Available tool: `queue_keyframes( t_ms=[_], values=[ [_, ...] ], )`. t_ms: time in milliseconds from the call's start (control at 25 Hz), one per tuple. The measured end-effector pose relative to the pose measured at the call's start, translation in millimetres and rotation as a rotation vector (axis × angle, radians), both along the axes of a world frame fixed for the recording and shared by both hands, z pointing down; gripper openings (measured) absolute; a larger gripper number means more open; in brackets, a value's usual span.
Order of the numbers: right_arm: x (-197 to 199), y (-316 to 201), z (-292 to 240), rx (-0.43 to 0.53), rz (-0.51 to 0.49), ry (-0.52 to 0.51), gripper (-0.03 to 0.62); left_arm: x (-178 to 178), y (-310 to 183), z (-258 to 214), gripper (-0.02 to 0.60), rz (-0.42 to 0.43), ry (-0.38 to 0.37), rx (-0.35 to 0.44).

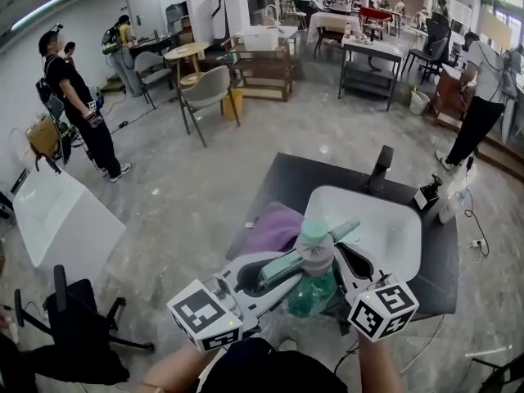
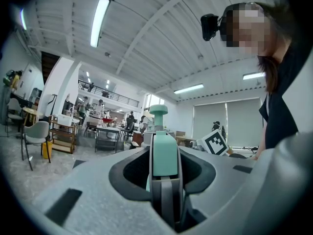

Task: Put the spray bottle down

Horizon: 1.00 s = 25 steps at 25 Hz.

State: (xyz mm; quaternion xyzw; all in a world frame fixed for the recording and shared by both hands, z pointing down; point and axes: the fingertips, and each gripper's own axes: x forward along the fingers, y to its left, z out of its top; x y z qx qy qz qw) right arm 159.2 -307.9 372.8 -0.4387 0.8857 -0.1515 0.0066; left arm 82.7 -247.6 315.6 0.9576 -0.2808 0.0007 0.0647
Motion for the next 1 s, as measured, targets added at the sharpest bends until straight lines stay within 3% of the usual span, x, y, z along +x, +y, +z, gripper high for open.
queue_keyframes(
  t_ms=[720,1000],
  values=[
    [15,-9,11,0.002,0.013,-0.008,0.009,3,-20,5,0.117,-0.019,-0.021,0.027],
    [3,-49,6,0.004,0.003,-0.006,0.009,-7,-64,-1,0.117,-0.016,-0.02,0.039]
  ],
)
